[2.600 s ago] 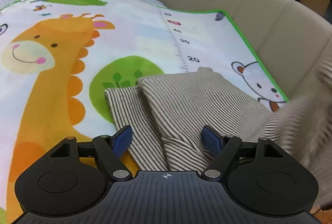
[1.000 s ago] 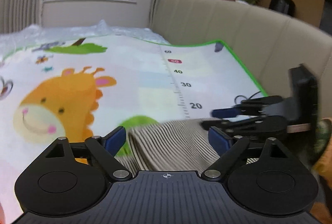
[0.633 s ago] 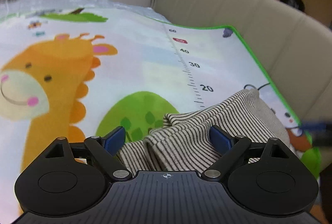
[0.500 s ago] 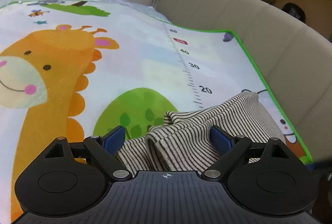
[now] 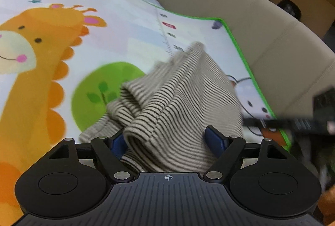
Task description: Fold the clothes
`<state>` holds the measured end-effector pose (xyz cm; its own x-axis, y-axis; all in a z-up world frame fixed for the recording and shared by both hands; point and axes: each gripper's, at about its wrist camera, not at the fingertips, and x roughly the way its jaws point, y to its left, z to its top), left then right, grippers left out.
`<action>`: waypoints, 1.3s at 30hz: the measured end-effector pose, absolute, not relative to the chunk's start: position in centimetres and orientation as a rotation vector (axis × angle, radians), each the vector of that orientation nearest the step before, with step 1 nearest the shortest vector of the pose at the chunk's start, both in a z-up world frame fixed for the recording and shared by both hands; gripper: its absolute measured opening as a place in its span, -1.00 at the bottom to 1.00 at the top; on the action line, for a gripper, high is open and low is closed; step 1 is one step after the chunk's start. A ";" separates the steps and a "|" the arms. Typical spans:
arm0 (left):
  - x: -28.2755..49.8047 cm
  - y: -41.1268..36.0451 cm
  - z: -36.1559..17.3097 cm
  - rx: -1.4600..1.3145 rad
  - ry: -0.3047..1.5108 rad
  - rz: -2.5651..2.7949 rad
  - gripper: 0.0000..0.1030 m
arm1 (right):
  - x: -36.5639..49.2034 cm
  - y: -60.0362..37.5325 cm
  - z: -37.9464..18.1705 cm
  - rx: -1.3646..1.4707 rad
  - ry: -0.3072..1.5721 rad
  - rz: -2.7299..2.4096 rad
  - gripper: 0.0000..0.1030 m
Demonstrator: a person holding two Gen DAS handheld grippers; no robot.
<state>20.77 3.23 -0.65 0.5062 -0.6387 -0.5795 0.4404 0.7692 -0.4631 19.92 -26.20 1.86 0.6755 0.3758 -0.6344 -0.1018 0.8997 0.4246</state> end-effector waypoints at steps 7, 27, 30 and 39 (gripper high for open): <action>18.5 2.4 0.9 -0.295 0.793 -0.723 0.59 | 20.3 -26.7 2.2 0.283 0.734 0.251 0.08; 21.5 4.2 -1.2 -0.389 0.803 -0.574 0.60 | 16.4 -26.7 -1.3 0.578 0.729 0.297 0.29; 21.0 4.3 -1.0 -0.374 0.803 -0.579 0.55 | 17.2 -26.2 -1.1 0.561 0.721 0.300 0.28; 19.9 2.9 -0.7 -0.345 0.797 -0.608 0.48 | 20.6 -25.3 0.8 0.406 0.717 0.320 0.00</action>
